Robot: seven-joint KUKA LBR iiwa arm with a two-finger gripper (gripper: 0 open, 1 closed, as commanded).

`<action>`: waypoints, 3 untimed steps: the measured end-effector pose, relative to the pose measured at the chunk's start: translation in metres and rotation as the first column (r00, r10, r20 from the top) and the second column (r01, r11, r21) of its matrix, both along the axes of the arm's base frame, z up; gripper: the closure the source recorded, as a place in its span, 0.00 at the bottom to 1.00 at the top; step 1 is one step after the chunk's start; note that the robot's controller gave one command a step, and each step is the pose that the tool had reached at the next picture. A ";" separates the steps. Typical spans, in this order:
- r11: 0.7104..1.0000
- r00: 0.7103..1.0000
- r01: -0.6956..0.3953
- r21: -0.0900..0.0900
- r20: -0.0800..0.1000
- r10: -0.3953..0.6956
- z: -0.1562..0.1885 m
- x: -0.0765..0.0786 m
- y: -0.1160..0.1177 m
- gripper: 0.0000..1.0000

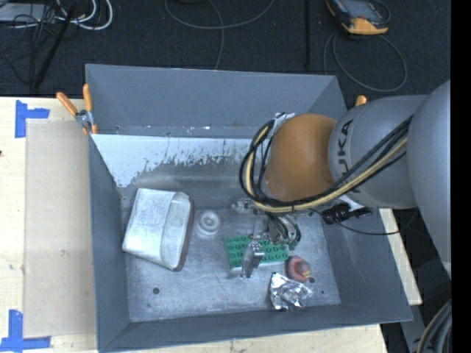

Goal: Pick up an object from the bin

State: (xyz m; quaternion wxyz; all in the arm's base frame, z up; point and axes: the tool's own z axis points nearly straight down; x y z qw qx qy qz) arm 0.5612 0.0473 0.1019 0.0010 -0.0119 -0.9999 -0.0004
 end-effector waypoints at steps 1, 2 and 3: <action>0.993 0.993 -0.121 0.000 0.009 0.121 -0.030 -0.005 -0.031 0.00; 0.993 0.993 -0.118 0.000 0.012 0.118 -0.026 -0.003 -0.030 1.00; 0.984 0.984 -0.180 -0.002 0.011 0.180 0.113 0.014 -0.016 1.00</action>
Offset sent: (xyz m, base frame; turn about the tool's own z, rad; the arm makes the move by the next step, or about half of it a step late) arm -0.0070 -0.0311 -0.0319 -0.1216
